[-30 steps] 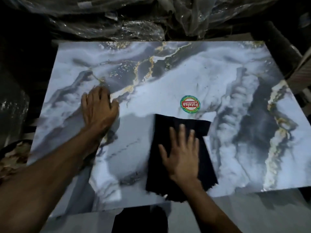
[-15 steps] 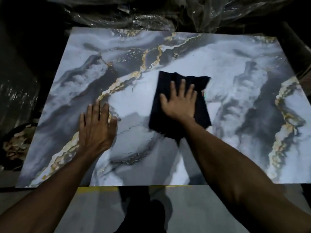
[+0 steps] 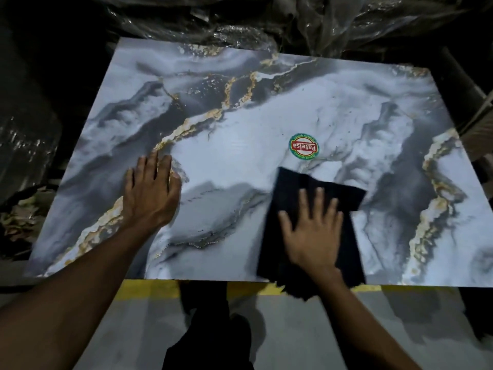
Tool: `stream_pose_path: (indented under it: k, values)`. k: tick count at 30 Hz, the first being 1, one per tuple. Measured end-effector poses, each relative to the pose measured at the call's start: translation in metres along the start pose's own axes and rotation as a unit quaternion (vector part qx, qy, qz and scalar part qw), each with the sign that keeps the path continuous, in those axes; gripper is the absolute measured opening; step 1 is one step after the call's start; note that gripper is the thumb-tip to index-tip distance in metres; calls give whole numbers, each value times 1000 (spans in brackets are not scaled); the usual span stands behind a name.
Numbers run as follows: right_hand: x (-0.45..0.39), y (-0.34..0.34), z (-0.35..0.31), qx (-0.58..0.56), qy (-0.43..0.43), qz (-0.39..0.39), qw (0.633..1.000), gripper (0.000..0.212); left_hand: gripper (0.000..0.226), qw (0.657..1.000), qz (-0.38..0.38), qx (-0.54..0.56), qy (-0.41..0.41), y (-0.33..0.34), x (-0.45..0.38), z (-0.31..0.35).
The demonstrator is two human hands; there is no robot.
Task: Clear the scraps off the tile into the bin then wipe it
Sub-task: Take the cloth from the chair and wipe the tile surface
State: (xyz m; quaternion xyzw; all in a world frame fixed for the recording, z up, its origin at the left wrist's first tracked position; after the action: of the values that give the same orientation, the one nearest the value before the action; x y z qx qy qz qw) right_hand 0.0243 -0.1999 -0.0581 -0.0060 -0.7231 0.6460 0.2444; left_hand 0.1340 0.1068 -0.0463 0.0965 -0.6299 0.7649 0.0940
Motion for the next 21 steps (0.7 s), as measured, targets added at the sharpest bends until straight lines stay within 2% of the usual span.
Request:
stream_pose_path:
  k: [3,5,8,12,14,17,19,21]
  values:
    - [-55,-26,36,-36,87,-21,995,76,62,1000,-4,-1,0,1,-1,-1]
    - [-93,-43,36,-61,106,-14,992,76,63,1000,-3,-2,0,3,-3,-3]
    - [-139,-58,0,-58,80,-21,995,75,64,1000,2,-12,-3,5,-5,-5]
    - [-161,-61,-88,-18,-24,-38,999,73,63,1000,2,-10,-1,5,-5,-6]
    - [-143,-51,-132,15,-86,-41,995,72,63,1000,6,-7,4,4,-5,-6]
    - [-69,-19,-174,12,-202,-24,979,71,61,1000,11,8,1,3,-3,-5]
    - [-13,2,-170,-1,-243,-18,970,70,60,1000,14,18,-1,2,-2,-4]
    - [25,18,-139,-3,-239,-16,971,67,59,1000,16,24,1,1,-1,-3]
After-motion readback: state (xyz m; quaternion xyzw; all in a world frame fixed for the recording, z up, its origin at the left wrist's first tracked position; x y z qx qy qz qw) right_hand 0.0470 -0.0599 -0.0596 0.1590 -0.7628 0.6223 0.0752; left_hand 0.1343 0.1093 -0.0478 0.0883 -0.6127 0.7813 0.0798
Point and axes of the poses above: each hand's wrist, its own x-axis away from the middle knuckle, its own y-axis out of the palm, z = x × y, the point moved 4 cm from there along -x, towards the middle knuckle, and after that the axes turned 13 degrees about -z, right-handed, at the moved point
